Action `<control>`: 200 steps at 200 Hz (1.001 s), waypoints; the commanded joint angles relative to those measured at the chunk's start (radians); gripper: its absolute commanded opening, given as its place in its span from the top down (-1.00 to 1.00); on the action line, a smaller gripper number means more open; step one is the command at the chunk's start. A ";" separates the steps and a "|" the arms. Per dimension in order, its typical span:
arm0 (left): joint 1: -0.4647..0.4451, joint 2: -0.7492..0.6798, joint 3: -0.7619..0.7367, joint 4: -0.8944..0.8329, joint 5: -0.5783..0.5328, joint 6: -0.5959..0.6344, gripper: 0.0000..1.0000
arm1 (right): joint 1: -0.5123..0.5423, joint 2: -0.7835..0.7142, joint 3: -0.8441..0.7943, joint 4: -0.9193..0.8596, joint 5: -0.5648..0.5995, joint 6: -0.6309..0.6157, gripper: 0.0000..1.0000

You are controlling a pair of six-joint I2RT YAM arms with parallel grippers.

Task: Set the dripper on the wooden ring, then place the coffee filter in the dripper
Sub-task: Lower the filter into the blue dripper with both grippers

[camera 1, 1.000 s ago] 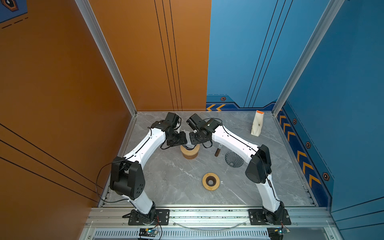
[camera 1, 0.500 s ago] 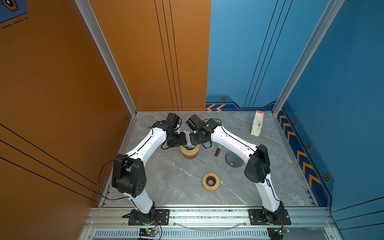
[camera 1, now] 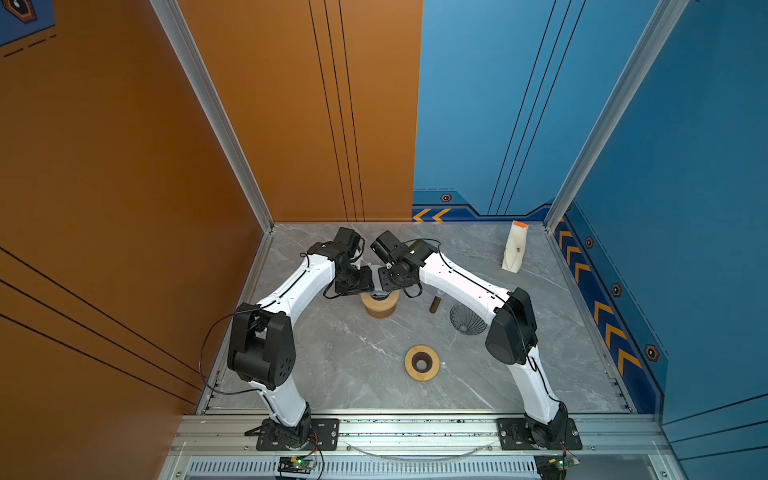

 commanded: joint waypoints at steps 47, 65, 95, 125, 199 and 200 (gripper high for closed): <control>0.014 0.027 0.037 -0.022 0.021 0.022 -0.07 | -0.008 0.045 0.038 -0.034 0.018 -0.023 0.23; 0.014 0.020 0.039 -0.021 0.029 0.018 -0.07 | -0.009 0.040 0.046 -0.034 0.010 -0.022 0.23; 0.014 -0.002 0.052 -0.022 0.049 0.012 -0.08 | -0.010 0.033 0.065 -0.034 -0.023 -0.022 0.21; 0.015 -0.011 0.064 -0.021 0.095 0.005 -0.09 | -0.014 0.014 0.075 -0.032 -0.059 -0.014 0.20; 0.002 0.004 0.042 -0.022 0.139 0.001 -0.09 | -0.019 0.009 0.047 -0.034 -0.074 -0.002 0.20; 0.003 0.003 0.041 -0.021 0.140 0.001 -0.09 | -0.020 0.009 0.046 -0.034 -0.074 -0.002 0.20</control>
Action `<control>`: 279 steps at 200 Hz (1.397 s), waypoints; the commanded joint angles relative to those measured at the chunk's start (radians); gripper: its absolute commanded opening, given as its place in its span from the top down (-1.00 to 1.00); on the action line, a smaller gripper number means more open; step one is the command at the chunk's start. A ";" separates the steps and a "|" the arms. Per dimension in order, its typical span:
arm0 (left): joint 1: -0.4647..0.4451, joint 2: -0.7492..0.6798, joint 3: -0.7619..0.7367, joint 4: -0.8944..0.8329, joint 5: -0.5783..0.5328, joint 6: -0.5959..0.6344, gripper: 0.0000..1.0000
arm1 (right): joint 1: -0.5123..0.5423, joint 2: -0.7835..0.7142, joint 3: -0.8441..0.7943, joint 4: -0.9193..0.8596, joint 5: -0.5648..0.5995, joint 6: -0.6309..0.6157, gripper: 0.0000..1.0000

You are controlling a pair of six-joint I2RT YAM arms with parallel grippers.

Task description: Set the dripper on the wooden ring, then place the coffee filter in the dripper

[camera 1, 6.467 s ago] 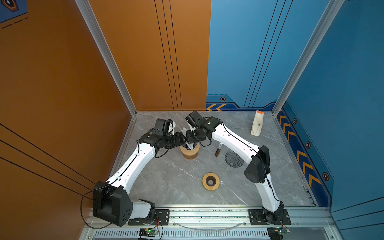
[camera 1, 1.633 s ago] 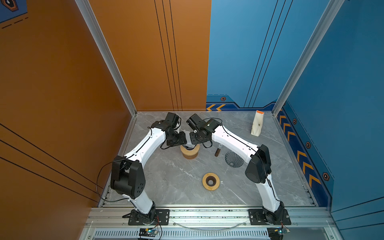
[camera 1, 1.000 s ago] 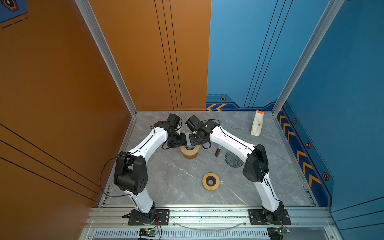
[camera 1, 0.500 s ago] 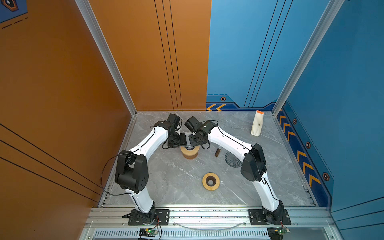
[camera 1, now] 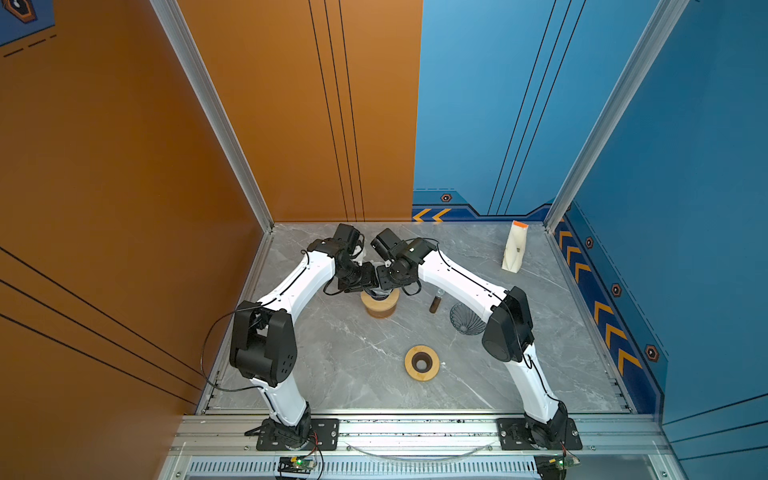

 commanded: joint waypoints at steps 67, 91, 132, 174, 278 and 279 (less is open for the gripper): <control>-0.004 -0.031 -0.025 -0.020 0.112 -0.011 -0.09 | -0.006 -0.017 -0.008 -0.031 -0.008 0.006 0.19; -0.005 -0.044 -0.039 -0.019 0.111 -0.014 -0.06 | -0.007 -0.021 -0.012 -0.031 -0.006 0.006 0.20; 0.000 -0.078 -0.053 -0.020 0.125 -0.021 -0.03 | -0.007 -0.017 -0.014 -0.031 -0.003 0.006 0.20; 0.005 -0.073 -0.075 -0.019 0.173 -0.017 0.00 | -0.004 -0.018 -0.019 -0.031 -0.003 0.006 0.19; 0.006 -0.071 -0.093 -0.009 0.192 -0.022 0.04 | -0.004 -0.020 -0.029 -0.029 -0.004 0.006 0.17; 0.006 -0.071 -0.093 -0.009 0.190 -0.023 0.04 | -0.005 -0.021 -0.028 -0.029 -0.004 0.006 0.17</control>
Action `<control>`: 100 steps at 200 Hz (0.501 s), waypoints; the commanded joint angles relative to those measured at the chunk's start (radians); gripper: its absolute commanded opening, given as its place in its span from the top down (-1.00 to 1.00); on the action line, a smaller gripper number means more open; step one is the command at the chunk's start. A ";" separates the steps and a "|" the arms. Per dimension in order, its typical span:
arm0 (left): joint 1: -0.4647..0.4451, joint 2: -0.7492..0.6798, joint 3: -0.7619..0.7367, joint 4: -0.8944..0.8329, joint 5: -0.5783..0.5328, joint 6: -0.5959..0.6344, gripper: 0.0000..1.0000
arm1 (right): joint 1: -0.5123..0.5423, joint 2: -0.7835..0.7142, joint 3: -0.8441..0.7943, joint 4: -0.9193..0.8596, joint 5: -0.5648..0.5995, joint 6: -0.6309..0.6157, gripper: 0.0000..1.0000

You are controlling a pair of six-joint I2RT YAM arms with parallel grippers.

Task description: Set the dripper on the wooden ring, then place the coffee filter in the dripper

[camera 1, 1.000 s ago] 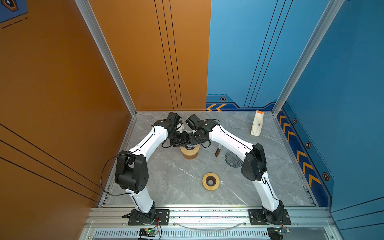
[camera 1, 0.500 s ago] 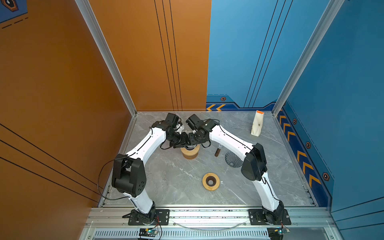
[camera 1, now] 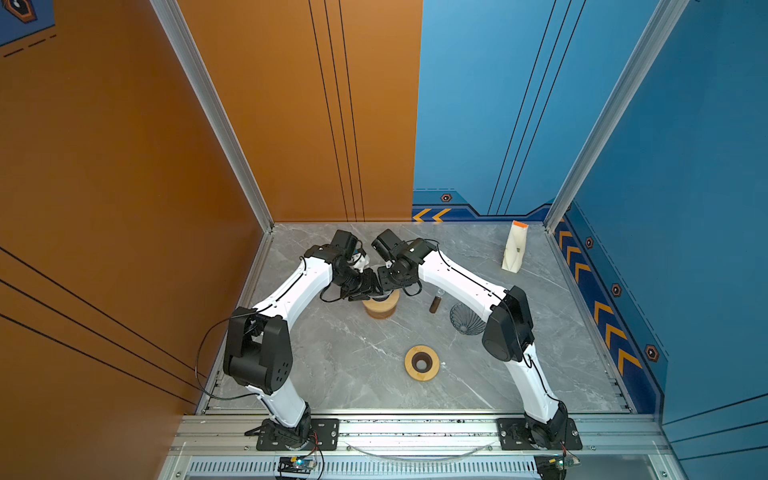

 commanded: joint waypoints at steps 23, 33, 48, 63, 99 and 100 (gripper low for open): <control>0.009 -0.026 -0.005 -0.009 -0.003 -0.008 0.01 | -0.003 -0.026 -0.010 -0.028 -0.002 0.006 0.17; 0.009 -0.034 0.000 -0.009 -0.023 -0.010 0.00 | 0.000 -0.029 -0.009 -0.029 0.003 0.001 0.17; 0.014 -0.050 0.009 -0.010 -0.050 -0.015 -0.01 | 0.001 -0.031 -0.004 -0.029 0.009 -0.006 0.16; 0.015 -0.062 0.019 -0.010 -0.090 -0.018 -0.01 | 0.000 -0.032 0.001 -0.029 0.007 -0.013 0.15; 0.033 -0.094 0.026 -0.009 -0.158 -0.020 -0.01 | -0.001 -0.046 0.009 -0.029 0.008 -0.035 0.12; 0.032 -0.094 0.025 -0.009 -0.159 -0.020 -0.01 | -0.001 -0.047 0.009 -0.029 0.008 -0.036 0.12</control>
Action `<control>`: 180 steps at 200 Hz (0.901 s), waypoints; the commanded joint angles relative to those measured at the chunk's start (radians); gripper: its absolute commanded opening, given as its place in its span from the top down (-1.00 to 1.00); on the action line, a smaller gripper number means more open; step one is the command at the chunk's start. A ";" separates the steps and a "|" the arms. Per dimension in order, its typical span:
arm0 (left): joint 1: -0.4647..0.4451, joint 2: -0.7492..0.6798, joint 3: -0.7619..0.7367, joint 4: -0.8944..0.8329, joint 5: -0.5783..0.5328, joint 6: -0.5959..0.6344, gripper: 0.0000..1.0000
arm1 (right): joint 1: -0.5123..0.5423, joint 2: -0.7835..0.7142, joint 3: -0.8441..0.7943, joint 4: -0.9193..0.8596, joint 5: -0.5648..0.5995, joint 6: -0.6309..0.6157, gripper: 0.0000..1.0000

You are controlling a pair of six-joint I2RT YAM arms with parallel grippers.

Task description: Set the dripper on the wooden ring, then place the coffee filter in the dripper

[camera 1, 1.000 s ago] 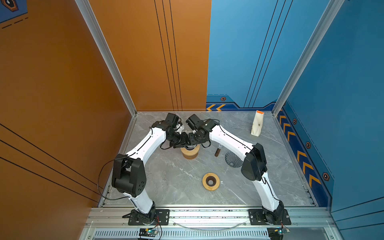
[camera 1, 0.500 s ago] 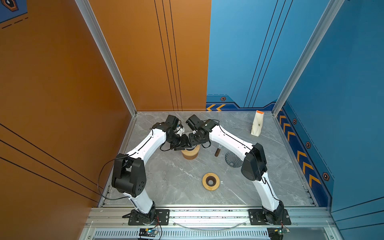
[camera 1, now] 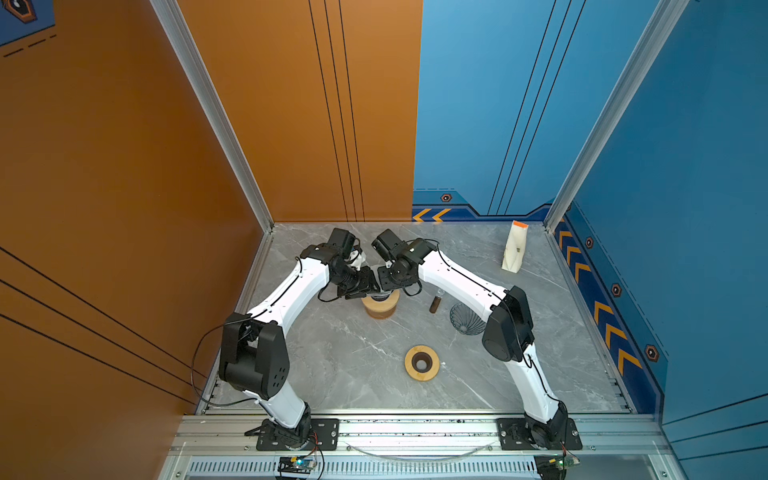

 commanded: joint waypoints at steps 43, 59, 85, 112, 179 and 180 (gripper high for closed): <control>0.025 -0.006 0.028 -0.010 -0.072 0.004 0.02 | 0.002 -0.059 0.017 -0.030 0.009 -0.048 0.11; 0.022 0.006 0.023 -0.010 -0.085 0.006 0.04 | 0.003 -0.065 0.012 -0.030 0.011 -0.050 0.11; 0.017 0.015 0.020 -0.010 -0.094 0.011 0.08 | 0.003 -0.075 0.007 -0.030 0.017 -0.049 0.11; 0.018 0.025 0.020 -0.010 -0.100 0.015 0.10 | 0.004 -0.078 0.015 -0.029 0.019 -0.042 0.11; 0.017 0.072 0.048 -0.011 -0.102 0.026 0.14 | -0.004 -0.077 -0.022 -0.049 0.064 -0.032 0.12; 0.016 0.071 0.049 -0.011 -0.102 0.026 0.14 | -0.005 -0.078 -0.023 -0.049 0.064 -0.031 0.12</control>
